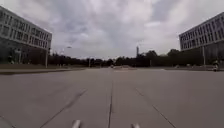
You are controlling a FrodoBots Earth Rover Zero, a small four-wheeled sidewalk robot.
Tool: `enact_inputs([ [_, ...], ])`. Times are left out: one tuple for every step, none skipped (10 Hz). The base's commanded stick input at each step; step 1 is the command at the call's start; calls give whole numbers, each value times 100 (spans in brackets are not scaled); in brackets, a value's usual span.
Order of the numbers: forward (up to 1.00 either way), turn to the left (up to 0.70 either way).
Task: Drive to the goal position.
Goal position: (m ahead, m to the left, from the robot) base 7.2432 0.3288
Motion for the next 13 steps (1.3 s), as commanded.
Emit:
enact_inputs([
  [85,0],
  [85,0],
  [85,0],
  [85,0],
  [85,0],
  [85,0],
  [85,0],
  [85,0],
  [85,0],
  [85,0],
  [85,0],
  [85,0],
  [85,0],
])
